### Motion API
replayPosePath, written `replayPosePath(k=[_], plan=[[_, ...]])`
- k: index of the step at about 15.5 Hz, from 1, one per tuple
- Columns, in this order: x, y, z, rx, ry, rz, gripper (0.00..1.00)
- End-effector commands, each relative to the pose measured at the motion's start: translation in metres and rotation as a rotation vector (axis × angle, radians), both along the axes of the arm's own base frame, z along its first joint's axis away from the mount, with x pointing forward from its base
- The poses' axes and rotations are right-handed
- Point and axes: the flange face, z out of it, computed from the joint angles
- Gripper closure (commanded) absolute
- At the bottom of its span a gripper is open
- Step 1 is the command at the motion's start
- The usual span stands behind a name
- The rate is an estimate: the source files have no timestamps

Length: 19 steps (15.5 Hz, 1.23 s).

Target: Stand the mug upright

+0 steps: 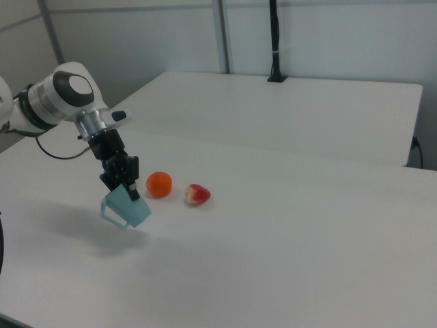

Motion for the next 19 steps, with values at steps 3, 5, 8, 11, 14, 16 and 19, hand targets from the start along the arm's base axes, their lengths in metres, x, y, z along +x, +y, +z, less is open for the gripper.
replayPosePath(k=[3, 5, 8, 11, 14, 16, 19], plan=[[0.007, 0.016, 0.017, 0.39, 0.01, 0.158, 1.0], [0.014, 0.017, 0.014, 0.513, 0.003, 0.22, 1.0], [0.017, 0.013, -0.009, 0.634, 0.039, 0.309, 1.0], [0.023, 0.015, -0.03, 0.65, 0.056, 0.346, 0.99], [0.025, 0.014, -0.038, 0.651, 0.056, 0.348, 0.91], [0.024, 0.014, -0.037, 0.651, 0.06, 0.341, 0.51], [0.025, 0.012, -0.027, 0.643, 0.045, 0.304, 0.05]])
